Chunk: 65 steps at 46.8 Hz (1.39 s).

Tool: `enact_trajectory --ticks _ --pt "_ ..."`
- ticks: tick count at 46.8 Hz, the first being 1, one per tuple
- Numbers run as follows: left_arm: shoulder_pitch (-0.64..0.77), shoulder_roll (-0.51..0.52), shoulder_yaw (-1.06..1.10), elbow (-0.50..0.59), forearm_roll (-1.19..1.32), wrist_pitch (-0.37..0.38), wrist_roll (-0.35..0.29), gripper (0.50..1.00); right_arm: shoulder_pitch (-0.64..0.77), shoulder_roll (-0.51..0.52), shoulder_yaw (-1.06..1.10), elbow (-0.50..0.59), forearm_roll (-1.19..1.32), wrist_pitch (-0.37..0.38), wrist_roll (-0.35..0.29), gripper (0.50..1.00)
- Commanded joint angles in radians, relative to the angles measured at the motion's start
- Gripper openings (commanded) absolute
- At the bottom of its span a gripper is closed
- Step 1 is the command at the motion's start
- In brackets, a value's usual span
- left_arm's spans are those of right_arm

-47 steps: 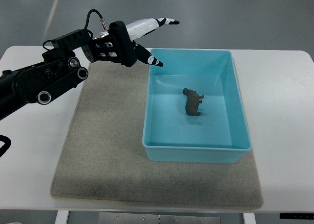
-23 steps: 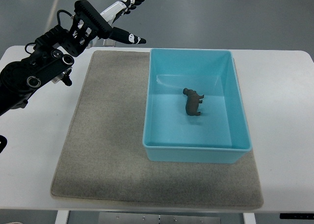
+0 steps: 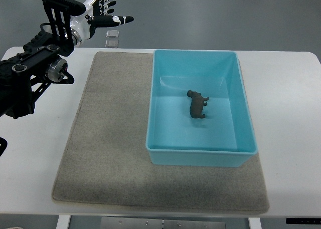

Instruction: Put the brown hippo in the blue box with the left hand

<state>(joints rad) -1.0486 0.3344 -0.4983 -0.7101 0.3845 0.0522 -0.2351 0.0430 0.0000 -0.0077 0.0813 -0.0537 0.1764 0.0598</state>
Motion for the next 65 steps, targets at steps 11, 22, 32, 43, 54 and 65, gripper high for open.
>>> enact_trajectory --ticks 11,22,32,43,54,65 --pt "-0.002 0.000 0.000 0.080 -0.398 -0.048 0.010 0.996 0.002 0.000 0.000 0.000 0.000 0.000 0.000 0.936" --pt "0.012 -0.001 -0.009 0.095 -0.489 -0.164 0.011 0.996 0.000 0.000 0.000 0.000 0.000 0.000 0.000 0.936" --pt "0.036 -0.012 -0.055 0.095 -0.515 -0.265 0.010 0.996 0.000 0.000 0.000 0.000 0.000 0.000 0.000 0.936" --pt "0.061 -0.023 -0.077 0.097 -0.516 -0.336 0.002 0.996 0.000 0.000 0.000 0.000 0.000 0.000 0.000 0.936" --pt "0.088 -0.043 -0.114 0.095 -0.507 -0.334 -0.006 0.996 0.000 0.000 0.000 0.000 0.000 0.000 0.000 0.936" --pt "0.087 -0.043 -0.117 0.095 -0.504 -0.331 -0.006 0.996 0.002 0.000 0.000 0.000 0.000 0.000 0.000 0.936"
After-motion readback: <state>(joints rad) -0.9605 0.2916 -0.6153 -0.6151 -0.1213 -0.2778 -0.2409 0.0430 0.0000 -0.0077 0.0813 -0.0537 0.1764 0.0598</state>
